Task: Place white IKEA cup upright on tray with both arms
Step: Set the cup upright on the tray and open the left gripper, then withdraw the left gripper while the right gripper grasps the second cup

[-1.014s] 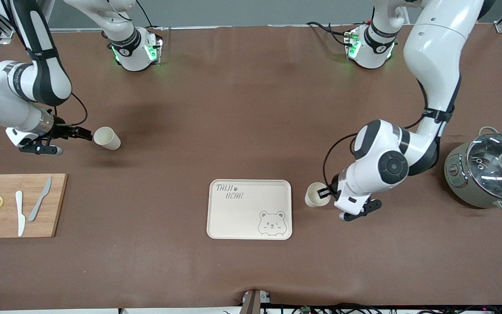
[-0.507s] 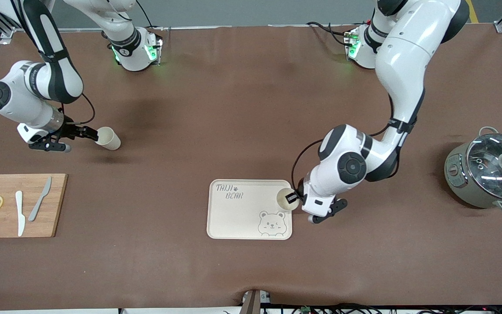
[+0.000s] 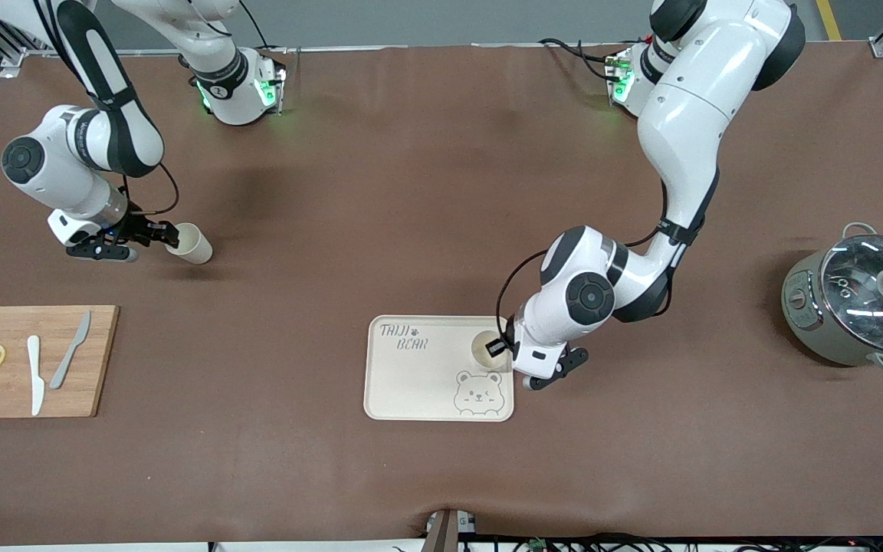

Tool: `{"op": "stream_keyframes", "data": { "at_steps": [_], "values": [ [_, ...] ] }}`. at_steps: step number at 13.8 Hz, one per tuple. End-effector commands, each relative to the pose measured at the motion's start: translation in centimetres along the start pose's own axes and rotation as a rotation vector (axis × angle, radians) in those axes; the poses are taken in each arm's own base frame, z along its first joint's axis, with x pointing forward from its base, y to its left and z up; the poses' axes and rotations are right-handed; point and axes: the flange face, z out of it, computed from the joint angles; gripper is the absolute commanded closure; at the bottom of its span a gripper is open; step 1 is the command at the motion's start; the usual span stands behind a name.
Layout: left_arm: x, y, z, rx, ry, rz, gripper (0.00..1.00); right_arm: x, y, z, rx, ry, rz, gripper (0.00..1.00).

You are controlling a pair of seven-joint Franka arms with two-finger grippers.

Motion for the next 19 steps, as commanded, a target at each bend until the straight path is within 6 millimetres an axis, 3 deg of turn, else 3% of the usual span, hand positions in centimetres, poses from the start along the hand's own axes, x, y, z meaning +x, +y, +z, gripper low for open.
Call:
{"op": "stream_keyframes", "data": {
  "at_steps": [1, 2, 3, 4, 5, 7, 9, 11, 14, 17, 19],
  "values": [
    [0.1, 0.5, -0.2, -0.008, 0.007, -0.015, 1.00, -0.5, -0.3, 0.4, -0.006, 0.005, -0.016, 0.82],
    [0.2, 0.5, -0.2, -0.009, 0.007, -0.015, 0.99, -0.5, -0.3, 0.5, -0.006, 0.004, -0.016, 0.94],
    [0.1, 0.5, -0.1, -0.006, 0.008, -0.014, 0.83, -0.5, -0.4, 0.4, -0.006, 0.002, -0.018, 1.00],
    [0.3, 0.3, -0.2, -0.004, 0.011, -0.008, 0.21, -0.5, -0.5, 0.5, -0.006, -0.001, -0.019, 1.00],
    [0.2, 0.3, -0.1, 0.009, 0.028, 0.020, 0.00, -0.4, -0.7, 0.3, -0.005, -0.002, -0.024, 1.00],
    [0.3, 0.5, -0.9, 0.013, 0.053, 0.036, 0.00, -0.1, -1.1, 0.0, -0.006, -0.003, -0.030, 1.00],
    [0.9, 0.6, -3.0, -0.005, 0.073, 0.033, 0.00, 0.7, -2.2, -0.9, -0.005, -0.018, -0.048, 1.00],
    [1.1, 0.9, -7.1, -0.024, 0.111, 0.037, 0.00, 2.0, -2.3, -2.3, 0.001, -0.031, -0.046, 1.00],
    [3.1, -1.0, -14.4, 0.003, 0.148, 0.038, 0.00, 4.2, -3.5, -5.0, 0.004, -0.048, -0.020, 1.00],
    [5.2, -4.3, -20.7, 0.049, 0.150, 0.059, 0.00, 6.7, -6.0, -8.5, 0.000, -0.055, 0.030, 1.00],
    [6.3, -6.8, -23.7, 0.085, 0.139, 0.024, 0.00, 8.6, -8.5, -9.9, 0.034, -0.054, 0.076, 1.00]
  ]
}}
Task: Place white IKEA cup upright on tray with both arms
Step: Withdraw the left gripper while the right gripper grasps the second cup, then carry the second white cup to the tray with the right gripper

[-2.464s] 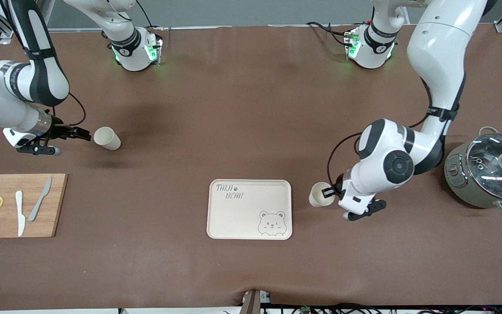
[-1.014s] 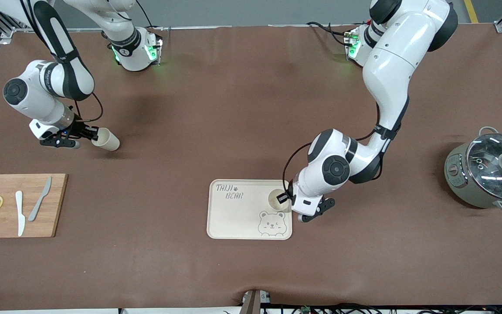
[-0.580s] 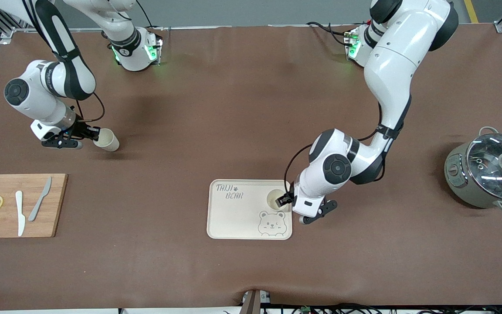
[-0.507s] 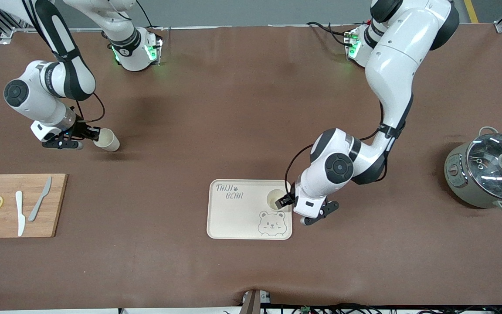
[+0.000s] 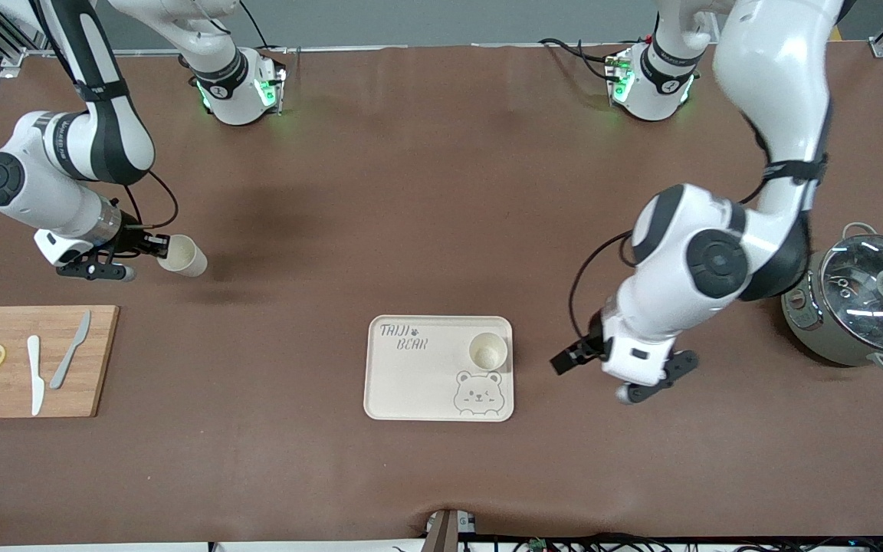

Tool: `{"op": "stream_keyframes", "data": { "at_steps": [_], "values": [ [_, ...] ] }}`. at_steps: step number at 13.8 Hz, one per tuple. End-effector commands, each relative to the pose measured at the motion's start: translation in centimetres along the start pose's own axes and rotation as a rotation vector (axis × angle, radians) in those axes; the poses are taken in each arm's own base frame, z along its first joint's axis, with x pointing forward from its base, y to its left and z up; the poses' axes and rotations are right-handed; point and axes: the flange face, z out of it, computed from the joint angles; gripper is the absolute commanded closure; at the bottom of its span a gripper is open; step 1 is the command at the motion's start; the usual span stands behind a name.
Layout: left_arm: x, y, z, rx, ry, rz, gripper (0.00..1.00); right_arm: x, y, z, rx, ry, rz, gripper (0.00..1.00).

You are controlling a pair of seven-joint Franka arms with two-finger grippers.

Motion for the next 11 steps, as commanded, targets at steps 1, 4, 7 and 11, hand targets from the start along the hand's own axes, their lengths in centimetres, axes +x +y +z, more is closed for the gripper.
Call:
{"op": "stream_keyframes", "data": {
  "at_steps": [1, 4, 7, 11],
  "values": [
    [0.7, -3.2, -3.4, 0.066, 0.000, -0.018, 0.00, 2.6, -4.0, -1.8, 0.060, -0.020, 0.074, 1.00],
    [1.2, -6.8, -7.4, 0.181, 0.013, 0.061, 0.00, 5.0, -8.3, -3.9, 0.079, -0.023, 0.140, 1.00],
    [1.1, -10.4, -11.3, 0.199, 0.036, 0.124, 0.00, 6.9, -13.1, -4.9, 0.109, -0.005, 0.201, 1.00],
    [1.2, -15.0, -14.5, 0.219, 0.045, 0.242, 0.00, 9.3, -20.7, -4.8, 0.142, 0.008, 0.309, 1.00]
  ]
}}
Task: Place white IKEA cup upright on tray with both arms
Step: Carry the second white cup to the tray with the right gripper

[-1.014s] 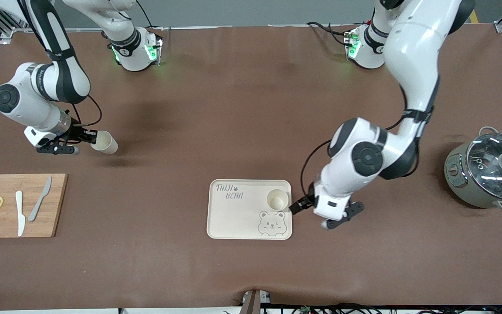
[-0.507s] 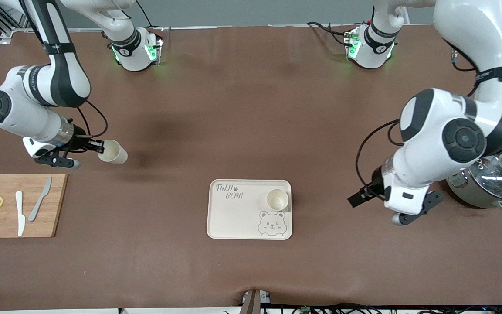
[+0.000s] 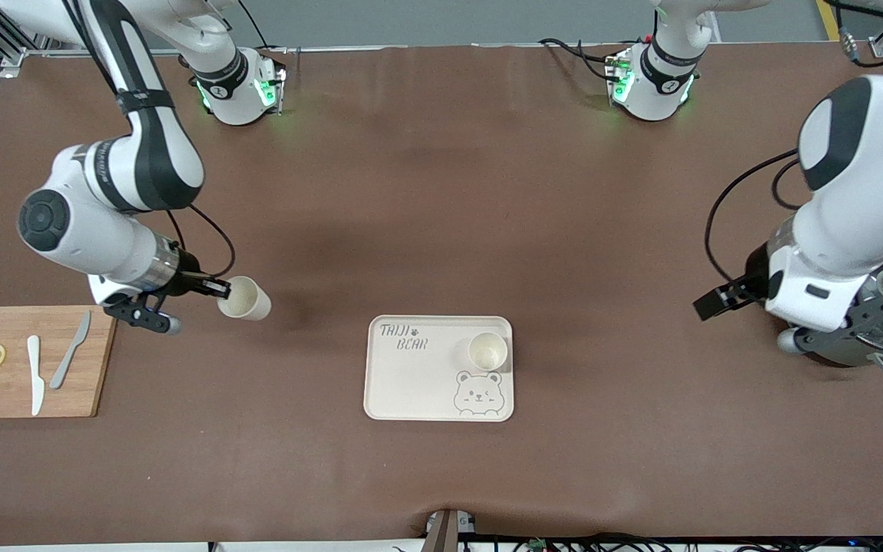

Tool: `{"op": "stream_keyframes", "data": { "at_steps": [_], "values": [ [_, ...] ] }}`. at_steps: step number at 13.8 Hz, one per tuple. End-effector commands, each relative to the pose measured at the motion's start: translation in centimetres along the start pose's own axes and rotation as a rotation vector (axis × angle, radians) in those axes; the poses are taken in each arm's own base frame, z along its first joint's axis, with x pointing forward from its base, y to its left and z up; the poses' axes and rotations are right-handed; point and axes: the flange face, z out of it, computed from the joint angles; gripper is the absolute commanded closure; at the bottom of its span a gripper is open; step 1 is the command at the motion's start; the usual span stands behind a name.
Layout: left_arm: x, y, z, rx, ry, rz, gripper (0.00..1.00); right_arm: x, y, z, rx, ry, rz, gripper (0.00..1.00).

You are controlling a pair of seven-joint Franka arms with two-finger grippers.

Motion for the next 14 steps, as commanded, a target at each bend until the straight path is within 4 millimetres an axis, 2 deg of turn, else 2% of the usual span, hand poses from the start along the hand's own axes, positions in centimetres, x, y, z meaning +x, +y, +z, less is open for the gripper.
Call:
{"op": "stream_keyframes", "data": {
  "at_steps": [1, 3, 6, 7, 10, 14],
  "values": [
    [-1.8, -2.7, -1.4, 0.038, 0.020, 0.062, 0.00, 1.1, -5.6, 1.1, 0.015, 0.001, 0.080, 1.00],
    [-1.8, -4.9, -2.5, 0.042, 0.032, 0.100, 0.00, 0.8, -9.1, 2.9, 0.011, 0.002, 0.118, 1.00],
    [-2.2, -7.8, -4.4, 0.046, 0.055, 0.115, 0.00, 0.6, -12.5, 5.6, 0.003, 0.000, 0.170, 1.00],
    [-2.6, -8.2, -5.2, 0.044, 0.060, 0.147, 0.00, 0.3, -13.6, 6.8, -0.007, -0.003, 0.191, 1.00],
    [-3.7, -8.6, -6.2, 0.059, 0.024, 0.155, 0.00, -0.8, -17.0, 8.5, -0.007, 0.004, 0.221, 1.00],
    [-6.0, -7.2, -7.3, 0.029, -0.029, 0.177, 0.00, -2.7, -19.8, 11.2, -0.003, 0.016, 0.253, 1.00]
  ]
}}
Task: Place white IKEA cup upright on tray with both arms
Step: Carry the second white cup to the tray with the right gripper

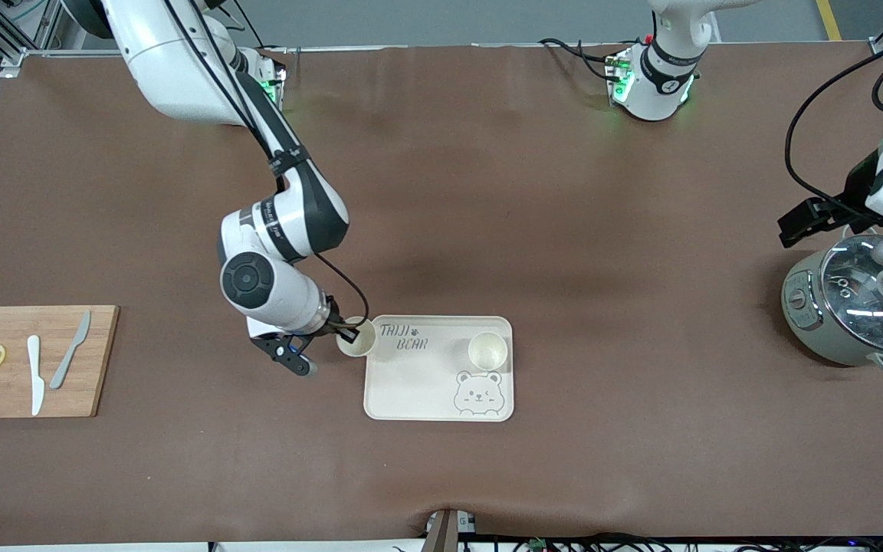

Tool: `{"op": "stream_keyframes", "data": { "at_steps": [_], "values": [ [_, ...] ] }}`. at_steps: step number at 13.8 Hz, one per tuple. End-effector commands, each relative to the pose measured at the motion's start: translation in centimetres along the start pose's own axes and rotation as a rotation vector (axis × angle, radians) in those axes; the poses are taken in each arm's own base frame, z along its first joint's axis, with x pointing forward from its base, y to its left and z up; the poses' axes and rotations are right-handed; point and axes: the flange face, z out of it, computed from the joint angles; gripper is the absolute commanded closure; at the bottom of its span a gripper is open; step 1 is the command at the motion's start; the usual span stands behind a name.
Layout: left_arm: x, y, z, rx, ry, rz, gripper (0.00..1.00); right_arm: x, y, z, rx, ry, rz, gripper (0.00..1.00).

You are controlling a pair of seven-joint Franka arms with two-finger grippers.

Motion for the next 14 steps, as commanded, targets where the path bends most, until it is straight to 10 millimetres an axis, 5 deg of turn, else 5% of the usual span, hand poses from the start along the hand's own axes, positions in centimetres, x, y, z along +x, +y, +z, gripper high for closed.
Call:
{"op": "stream_keyframes", "data": {
  "at_steps": [1, 9, 13, 14],
  "values": [
    [-2.3, 0.8, -1.1, -0.041, -0.032, 0.027, 0.00, -1.2, -2.1, 1.2, 0.036, 0.019, 0.035, 1.00],
    [-5.7, 1.5, -3.0, -0.061, -0.012, 0.108, 0.00, -2.5, -3.8, 4.1, 0.026, 0.017, 0.047, 1.00],
    [-5.2, 0.7, -4.1, -0.074, 0.011, 0.120, 0.00, -2.4, -3.7, 4.4, 0.021, 0.017, 0.048, 1.00],
    [-5.0, 0.5, -4.5, -0.072, 0.018, 0.113, 0.00, -2.2, -3.6, 4.5, 0.020, 0.016, 0.045, 0.63]
  ]
}}
